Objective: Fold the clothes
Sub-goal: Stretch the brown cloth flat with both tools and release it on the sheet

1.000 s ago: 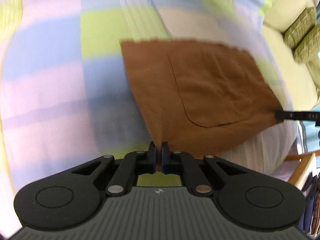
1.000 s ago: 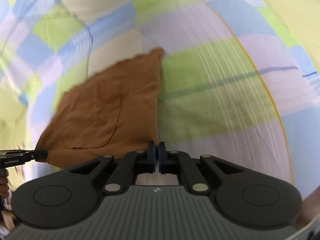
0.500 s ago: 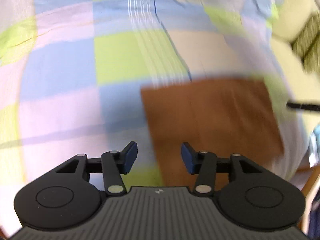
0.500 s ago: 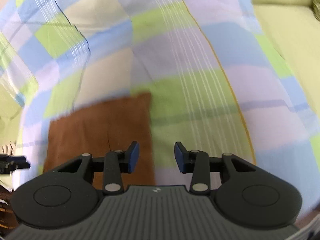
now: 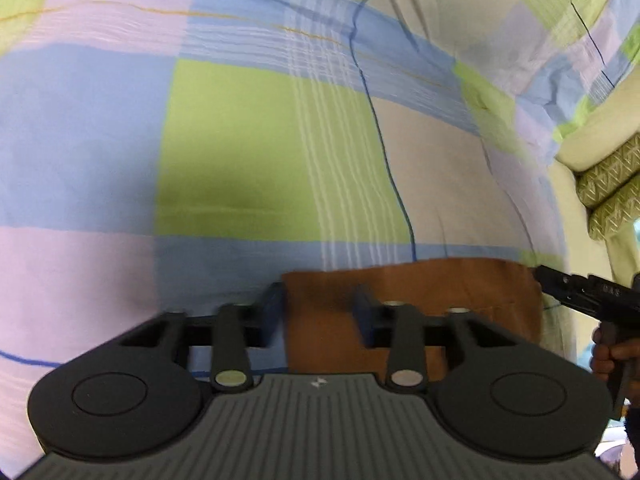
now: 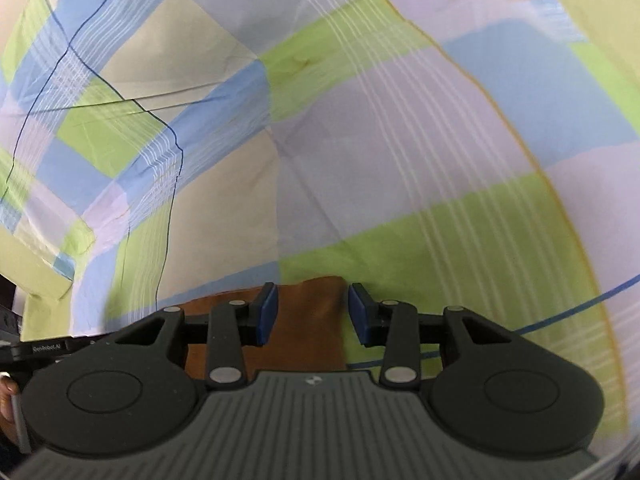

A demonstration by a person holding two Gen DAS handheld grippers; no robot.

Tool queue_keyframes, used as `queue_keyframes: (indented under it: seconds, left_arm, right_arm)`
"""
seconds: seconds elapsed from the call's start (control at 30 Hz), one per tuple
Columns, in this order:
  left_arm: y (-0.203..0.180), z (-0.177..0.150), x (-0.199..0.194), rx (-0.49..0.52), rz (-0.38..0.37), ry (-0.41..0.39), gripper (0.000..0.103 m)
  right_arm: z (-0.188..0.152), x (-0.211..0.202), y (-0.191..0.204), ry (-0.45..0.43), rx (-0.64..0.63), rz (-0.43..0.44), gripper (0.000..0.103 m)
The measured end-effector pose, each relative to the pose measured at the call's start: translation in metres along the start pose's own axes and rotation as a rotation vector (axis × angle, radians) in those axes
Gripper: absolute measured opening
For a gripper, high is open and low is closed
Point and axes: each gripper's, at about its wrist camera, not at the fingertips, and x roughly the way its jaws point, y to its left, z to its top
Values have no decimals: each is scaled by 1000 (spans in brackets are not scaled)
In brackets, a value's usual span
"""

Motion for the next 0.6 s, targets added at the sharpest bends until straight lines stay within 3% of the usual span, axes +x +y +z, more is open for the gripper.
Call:
queue_keyframes:
  seconds: [0.07, 0.1, 0.13, 0.3, 0.53, 0.6]
  left_arm:
    - [6, 1, 2, -17, -21, 6, 3]
    - [12, 1, 2, -32, -48, 6, 3]
    - [15, 2, 1, -37, -66, 3, 3]
    - [5, 6, -9, 72, -39, -71, 2]
    - [1, 20, -19, 126, -5, -186, 2]
    - [-2, 19, -16, 165, 46, -193, 2]
  right_arm:
    - [0, 3, -2, -4, 26, 22, 28]
    - [1, 3, -4, -1, 26, 29, 8]
    - [2, 5, -4, 8, 19, 33, 2]
    - [7, 10, 8, -3, -74, 4, 2]
    - [26, 23, 31, -87, -201, -19, 2]
    - [31, 26, 37, -118, -230, -14, 2]
